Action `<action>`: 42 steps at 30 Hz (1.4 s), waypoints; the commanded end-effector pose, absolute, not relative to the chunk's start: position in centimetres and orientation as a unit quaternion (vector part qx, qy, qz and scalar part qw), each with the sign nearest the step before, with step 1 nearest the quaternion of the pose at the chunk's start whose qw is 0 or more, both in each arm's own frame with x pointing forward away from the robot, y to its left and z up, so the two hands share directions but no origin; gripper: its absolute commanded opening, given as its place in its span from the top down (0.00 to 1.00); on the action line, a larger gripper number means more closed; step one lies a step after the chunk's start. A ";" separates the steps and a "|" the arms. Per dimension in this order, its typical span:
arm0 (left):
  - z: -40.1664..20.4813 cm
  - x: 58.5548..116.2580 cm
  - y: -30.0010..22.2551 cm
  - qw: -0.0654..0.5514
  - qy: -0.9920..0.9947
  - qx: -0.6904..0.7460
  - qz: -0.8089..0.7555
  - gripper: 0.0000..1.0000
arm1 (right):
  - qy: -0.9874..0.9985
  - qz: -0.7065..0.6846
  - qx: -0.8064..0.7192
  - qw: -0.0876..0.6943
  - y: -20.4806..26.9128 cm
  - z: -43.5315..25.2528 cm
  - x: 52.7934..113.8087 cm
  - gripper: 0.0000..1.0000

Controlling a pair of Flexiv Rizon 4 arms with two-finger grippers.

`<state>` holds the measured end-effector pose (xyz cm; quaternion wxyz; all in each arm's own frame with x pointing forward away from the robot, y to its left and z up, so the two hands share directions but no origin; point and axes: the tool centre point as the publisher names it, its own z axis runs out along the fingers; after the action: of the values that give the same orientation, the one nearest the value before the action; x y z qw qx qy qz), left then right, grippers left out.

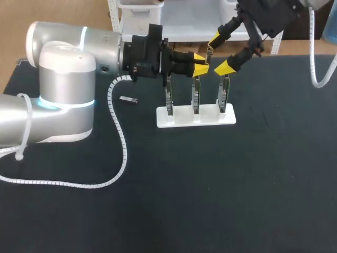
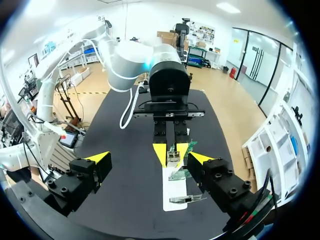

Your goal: Pick up the optical module with the left hand, and insert it into the network port with the right hand.

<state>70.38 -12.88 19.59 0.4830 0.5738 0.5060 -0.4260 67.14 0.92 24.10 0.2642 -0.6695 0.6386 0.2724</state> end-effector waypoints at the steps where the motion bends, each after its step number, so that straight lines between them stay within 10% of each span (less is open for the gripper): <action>1: 19.6 70.5 -12.9 0.482 0.506 0.575 -0.426 1.00 | 0.638 0.269 -0.672 0.263 1.0 24.4 67.3 0.00; 42: 19.6 70.5 -12.9 0.482 0.506 0.575 -0.426 1.00 | 0.622 0.296 -0.679 0.254 2.0 24.0 69.1 0.00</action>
<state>70.38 -12.88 19.59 0.4830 0.5738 0.5060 -0.4260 69.21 2.03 24.02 0.2530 -0.6790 0.6220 0.2966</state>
